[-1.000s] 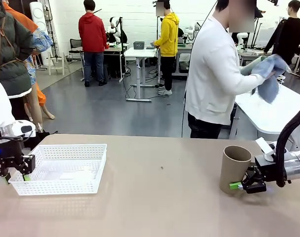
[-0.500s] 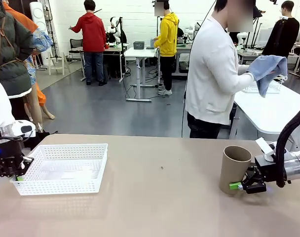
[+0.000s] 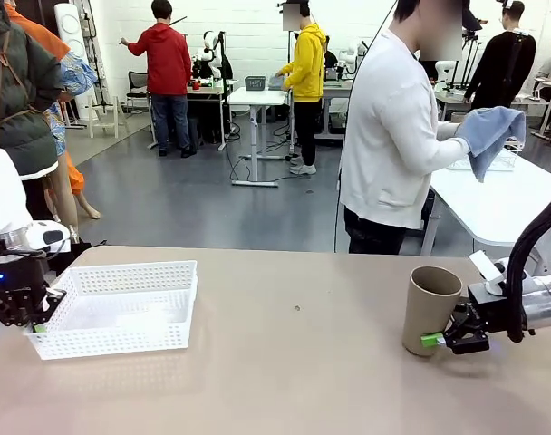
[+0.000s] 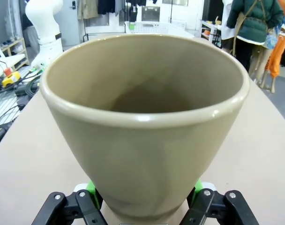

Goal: Clean and organize the cups into the basket.
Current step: Pick up the Organizing basket and move it to the center of the table, then pick up the Reusable plastic cup from the right side of the table and place it inside the Organizing basket.

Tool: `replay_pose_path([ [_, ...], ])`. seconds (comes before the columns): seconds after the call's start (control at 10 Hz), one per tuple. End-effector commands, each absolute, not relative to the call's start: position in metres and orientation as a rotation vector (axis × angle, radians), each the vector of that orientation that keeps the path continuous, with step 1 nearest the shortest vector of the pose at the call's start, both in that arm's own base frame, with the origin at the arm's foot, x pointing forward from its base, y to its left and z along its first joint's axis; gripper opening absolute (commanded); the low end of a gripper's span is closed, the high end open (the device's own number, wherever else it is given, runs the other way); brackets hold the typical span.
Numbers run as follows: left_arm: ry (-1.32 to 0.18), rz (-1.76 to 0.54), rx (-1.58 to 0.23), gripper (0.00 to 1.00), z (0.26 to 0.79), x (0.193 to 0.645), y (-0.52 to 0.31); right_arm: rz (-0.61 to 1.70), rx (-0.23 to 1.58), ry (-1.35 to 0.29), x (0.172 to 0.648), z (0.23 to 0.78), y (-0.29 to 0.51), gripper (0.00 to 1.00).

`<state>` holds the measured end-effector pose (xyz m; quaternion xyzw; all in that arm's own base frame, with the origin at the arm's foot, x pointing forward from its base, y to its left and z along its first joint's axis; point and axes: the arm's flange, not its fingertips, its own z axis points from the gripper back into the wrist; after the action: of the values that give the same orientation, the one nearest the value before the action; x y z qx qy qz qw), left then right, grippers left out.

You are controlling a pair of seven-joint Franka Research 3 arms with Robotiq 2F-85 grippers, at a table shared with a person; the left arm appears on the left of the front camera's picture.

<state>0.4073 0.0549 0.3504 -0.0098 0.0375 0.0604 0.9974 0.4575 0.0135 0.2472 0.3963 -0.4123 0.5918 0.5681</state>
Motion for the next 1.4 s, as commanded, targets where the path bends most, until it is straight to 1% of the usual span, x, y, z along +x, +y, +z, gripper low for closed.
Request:
replay_pose_path([
  [0.0, 0.134, 0.093, -0.053, 0.0, 0.367, 0.4, 0.018, 1.34, 0.823, -0.978, 0.438, 0.298, 0.02, 0.0],
  [0.3, 0.108, -0.014, -0.024, 0.0, 0.38, 0.4, -0.057, 1.276, 0.696, -1.053, 0.433, 0.391, 0.007, 0.0],
  [0.6, 0.08, -0.03, 0.003, 0.0, 0.37, 0.412, -0.13, 1.24, 0.638, -1.109, 0.428, 0.463, 0.004, 0.0],
  [0.8, 0.064, -0.025, -0.006, 0.0, 0.374, 0.425, -0.178, 1.203, 0.606, -1.13, 0.425, 0.502, 0.002, 0.0],
  [1.0, 0.065, -0.024, -0.015, 0.0, 0.374, 0.434, -0.219, 1.185, 0.623, -1.159, 0.421, 0.526, -0.001, 0.0],
  [1.3, 0.051, -0.011, -0.017, 0.0, 0.36, 0.443, -0.257, 1.151, 0.687, -1.11, 0.415, 0.527, -0.002, 0.0],
])
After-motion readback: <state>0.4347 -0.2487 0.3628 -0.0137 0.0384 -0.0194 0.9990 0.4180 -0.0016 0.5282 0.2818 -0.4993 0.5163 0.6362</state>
